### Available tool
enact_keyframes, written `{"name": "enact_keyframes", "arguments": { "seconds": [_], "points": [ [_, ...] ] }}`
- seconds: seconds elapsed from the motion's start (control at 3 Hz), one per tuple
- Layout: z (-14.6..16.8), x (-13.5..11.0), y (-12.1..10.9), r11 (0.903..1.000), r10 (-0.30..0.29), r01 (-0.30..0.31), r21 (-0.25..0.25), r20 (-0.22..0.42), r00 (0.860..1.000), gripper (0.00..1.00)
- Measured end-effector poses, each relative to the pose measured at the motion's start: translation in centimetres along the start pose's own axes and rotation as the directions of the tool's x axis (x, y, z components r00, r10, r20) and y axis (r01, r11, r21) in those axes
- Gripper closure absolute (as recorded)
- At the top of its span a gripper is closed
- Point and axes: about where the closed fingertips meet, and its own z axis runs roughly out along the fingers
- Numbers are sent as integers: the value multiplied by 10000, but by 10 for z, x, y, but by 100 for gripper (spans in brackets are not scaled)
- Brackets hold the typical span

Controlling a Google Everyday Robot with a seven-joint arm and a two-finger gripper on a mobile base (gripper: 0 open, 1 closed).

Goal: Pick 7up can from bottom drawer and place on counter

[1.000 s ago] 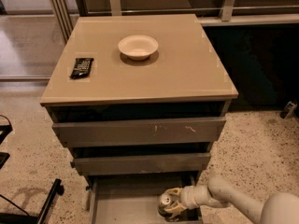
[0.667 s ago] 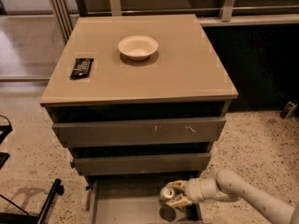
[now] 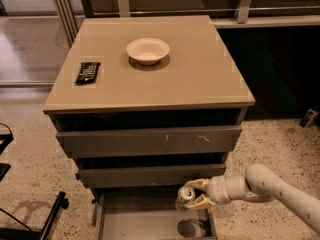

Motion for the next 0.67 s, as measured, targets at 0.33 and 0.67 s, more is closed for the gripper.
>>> {"name": "enact_keyframes", "arguments": {
  "seconds": [0.33, 0.67],
  "points": [
    [1, 1, 1, 10000, 17, -17, -15, 16, 10000, 100],
    [-16, -21, -3, 9998, 183, -184, 78, 117, 9998, 100]
  ]
}}
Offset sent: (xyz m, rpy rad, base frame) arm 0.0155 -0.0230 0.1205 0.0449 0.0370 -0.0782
